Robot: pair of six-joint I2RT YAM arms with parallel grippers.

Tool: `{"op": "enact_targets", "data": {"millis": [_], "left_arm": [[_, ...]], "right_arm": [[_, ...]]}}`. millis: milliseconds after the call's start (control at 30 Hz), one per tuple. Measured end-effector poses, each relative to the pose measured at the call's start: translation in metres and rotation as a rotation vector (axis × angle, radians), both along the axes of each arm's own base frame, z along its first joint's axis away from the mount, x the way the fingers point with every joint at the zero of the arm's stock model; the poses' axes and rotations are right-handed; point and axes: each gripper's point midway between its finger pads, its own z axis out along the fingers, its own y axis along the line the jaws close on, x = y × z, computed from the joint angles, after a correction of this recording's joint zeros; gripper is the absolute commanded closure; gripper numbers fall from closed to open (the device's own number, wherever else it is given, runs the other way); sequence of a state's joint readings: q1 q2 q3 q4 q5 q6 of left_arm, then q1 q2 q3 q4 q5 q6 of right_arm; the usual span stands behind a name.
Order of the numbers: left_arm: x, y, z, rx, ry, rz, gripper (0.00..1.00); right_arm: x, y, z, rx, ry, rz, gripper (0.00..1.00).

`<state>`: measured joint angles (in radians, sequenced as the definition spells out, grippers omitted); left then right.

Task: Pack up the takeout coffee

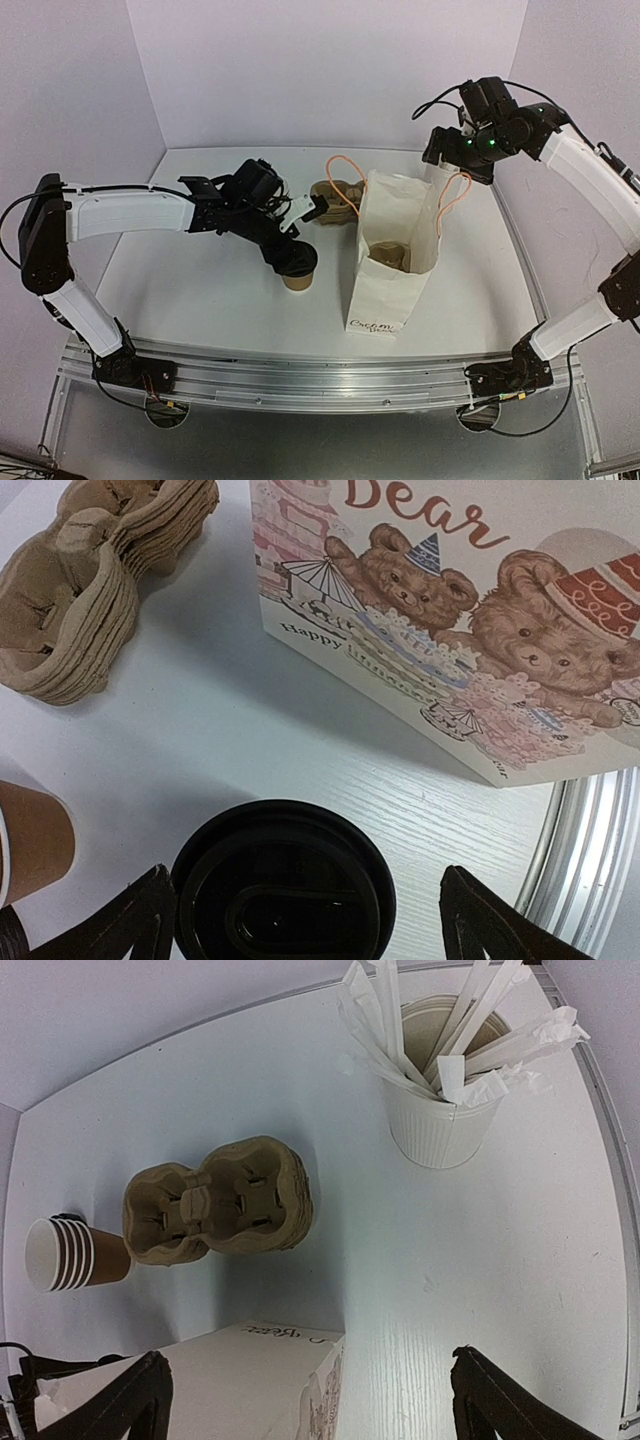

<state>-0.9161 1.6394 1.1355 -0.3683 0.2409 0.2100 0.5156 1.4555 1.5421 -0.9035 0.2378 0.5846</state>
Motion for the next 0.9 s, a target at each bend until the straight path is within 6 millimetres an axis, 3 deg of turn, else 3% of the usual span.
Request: {"op": "enact_targets", "data": {"millis": [300,733,900], "left_arm": [[-0.001,0.003,-0.005,0.032,-0.019,-0.029,0.13],[0.003,0.007,-0.007,0.058,-0.055,-0.038,0.24],[0.002,0.007,-0.007,0.057,-0.054,-0.042,0.23]], "right_arm": [[-0.002,0.000,-0.003,-0.001,0.008,0.001,0.08],[-0.007,-0.002,-0.010,0.002,0.025,-0.005,0.08],[-0.009,-0.003,-0.007,0.011,0.020,-0.008,0.08]]}}
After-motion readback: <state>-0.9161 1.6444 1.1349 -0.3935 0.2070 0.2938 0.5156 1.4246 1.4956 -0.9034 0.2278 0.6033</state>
